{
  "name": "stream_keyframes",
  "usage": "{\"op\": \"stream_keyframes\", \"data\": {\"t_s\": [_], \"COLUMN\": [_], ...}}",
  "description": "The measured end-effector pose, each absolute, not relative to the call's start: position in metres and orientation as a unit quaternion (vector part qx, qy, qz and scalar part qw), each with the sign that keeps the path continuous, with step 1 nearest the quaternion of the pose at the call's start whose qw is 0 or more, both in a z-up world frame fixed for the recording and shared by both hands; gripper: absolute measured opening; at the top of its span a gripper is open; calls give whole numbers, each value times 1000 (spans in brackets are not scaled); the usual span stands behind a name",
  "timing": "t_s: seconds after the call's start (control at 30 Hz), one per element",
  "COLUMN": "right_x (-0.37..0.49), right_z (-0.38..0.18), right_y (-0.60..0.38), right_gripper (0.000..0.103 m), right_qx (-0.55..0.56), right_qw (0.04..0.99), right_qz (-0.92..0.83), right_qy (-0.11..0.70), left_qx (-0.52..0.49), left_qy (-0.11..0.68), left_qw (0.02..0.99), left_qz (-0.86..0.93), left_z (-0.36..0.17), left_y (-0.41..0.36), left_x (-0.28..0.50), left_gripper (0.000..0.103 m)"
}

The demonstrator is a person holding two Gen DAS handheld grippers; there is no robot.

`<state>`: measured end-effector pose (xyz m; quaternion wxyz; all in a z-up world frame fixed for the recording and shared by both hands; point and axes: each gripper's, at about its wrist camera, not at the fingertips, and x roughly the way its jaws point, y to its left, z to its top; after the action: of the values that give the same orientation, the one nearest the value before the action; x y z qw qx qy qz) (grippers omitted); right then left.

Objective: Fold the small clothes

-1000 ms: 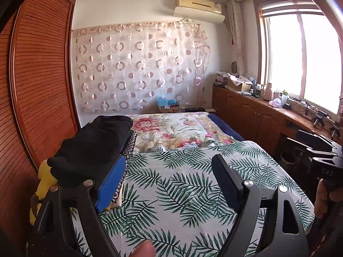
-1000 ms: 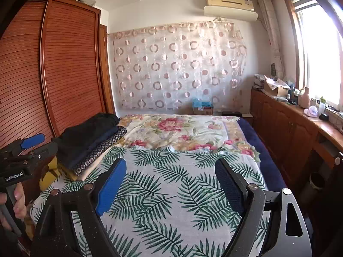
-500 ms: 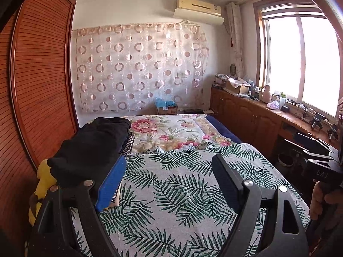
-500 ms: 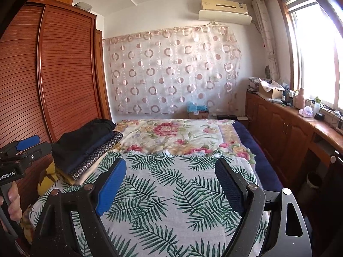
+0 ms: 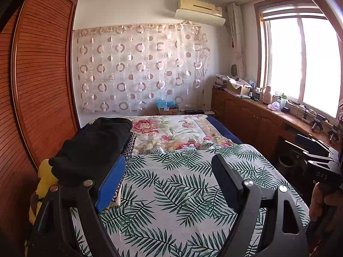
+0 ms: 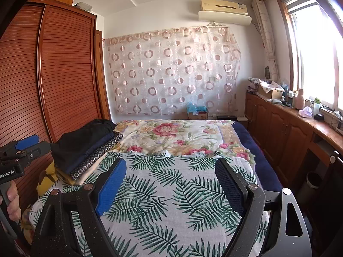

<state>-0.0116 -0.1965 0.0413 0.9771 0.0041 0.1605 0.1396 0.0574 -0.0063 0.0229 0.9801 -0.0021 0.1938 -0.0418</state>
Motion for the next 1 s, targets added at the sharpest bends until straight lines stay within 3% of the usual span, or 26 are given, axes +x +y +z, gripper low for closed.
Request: {"op": "stream_keyframes", "data": {"t_s": [1.0], "right_x": [-10], "right_z": [40], "right_y": [-204], "right_gripper": [86], "right_qx": [4], "right_qw": [977], "right_qz": [139], "right_qy": [162], "left_qx": [-1], "left_qy": [193], "left_qw": [980], "left_qz": [-41], "left_z": [22], "left_y": [-6], "left_x": [57], "left_gripper": [83]}}
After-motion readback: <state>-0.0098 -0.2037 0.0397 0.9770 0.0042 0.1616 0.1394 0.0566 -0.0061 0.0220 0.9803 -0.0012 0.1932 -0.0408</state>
